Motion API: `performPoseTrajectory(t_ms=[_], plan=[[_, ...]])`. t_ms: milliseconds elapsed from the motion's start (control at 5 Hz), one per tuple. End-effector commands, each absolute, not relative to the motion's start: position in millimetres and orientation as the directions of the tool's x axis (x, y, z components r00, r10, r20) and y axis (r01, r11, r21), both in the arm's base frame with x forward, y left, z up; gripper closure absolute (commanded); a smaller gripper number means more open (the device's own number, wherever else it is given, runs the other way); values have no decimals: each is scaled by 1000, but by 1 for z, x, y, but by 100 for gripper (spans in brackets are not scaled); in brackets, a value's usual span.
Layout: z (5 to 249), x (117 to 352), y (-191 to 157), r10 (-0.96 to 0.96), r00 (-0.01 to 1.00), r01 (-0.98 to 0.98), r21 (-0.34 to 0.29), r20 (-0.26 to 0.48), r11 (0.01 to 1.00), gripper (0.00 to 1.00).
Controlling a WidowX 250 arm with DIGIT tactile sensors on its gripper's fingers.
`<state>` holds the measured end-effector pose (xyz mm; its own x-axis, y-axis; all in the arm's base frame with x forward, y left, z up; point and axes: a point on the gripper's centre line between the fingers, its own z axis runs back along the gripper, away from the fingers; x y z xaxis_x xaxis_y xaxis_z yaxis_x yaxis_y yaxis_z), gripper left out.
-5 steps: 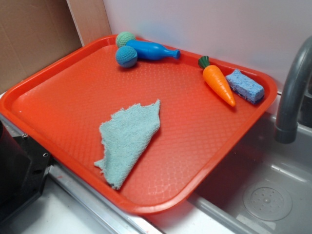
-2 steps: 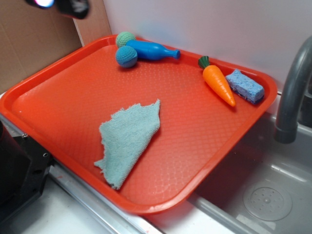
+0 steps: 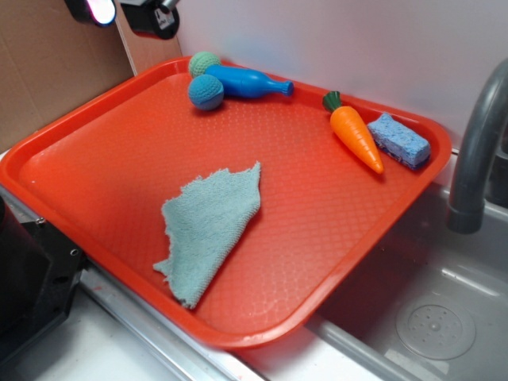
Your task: Grab the blue ball.
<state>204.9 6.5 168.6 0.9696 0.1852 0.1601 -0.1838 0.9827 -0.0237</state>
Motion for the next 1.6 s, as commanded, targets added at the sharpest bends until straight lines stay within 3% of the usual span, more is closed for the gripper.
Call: performPoseTrajectory(t_ms=[0,600,800,1000,1400], plan=[[126,261,40,360,894,-381,31,268,924,0],[56,301,90,381,899,-401,55,216,914,0],[37,307,97,371,909,-387,56,188,920,14],[39,302,89,359,912,-375,46,200,926,100],[87,274,73,356,909,-375,51,215,926,100]])
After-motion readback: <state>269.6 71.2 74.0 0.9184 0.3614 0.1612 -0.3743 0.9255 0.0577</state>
